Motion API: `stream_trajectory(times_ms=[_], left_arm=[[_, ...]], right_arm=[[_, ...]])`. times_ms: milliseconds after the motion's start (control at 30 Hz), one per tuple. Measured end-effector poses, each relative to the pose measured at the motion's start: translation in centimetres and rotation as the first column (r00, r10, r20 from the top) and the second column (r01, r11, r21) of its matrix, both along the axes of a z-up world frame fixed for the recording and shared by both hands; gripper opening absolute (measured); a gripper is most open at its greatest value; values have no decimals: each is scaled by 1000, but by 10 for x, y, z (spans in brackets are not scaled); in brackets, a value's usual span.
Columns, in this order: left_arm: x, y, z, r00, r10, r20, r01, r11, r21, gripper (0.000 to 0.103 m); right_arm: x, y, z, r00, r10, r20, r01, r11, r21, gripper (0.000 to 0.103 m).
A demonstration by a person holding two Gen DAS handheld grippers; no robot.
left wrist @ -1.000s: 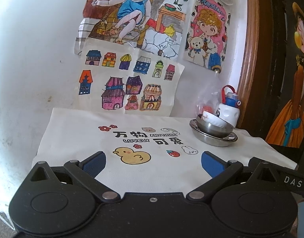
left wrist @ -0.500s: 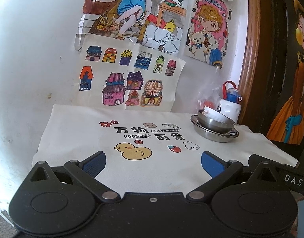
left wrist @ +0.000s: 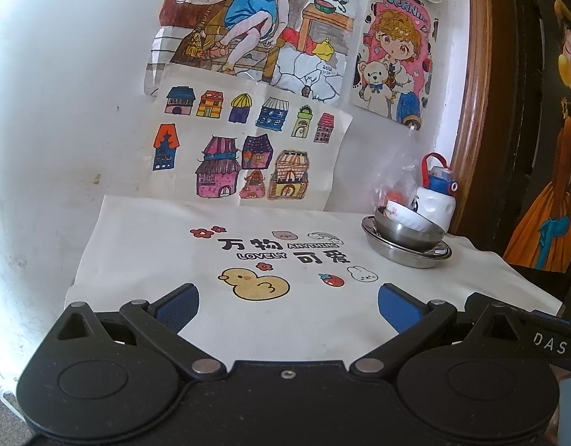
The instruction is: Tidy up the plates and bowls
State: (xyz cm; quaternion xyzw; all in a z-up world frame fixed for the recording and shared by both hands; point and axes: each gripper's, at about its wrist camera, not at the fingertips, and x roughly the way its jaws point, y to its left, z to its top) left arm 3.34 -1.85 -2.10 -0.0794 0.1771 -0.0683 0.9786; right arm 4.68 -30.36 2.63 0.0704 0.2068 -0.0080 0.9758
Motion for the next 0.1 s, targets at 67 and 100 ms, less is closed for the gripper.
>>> stream_trajectory(times_ms=[67,100], left_arm=[[0,0,0,1000,0,1,0,1000,0,102],[0,0,0,1000,-1,2,1,1000,0,102]], right_arm=[[0,0,0,1000,0,-1,0,1000,1,103],[0,0,0,1000,1,-2,-1,1000,1,103]])
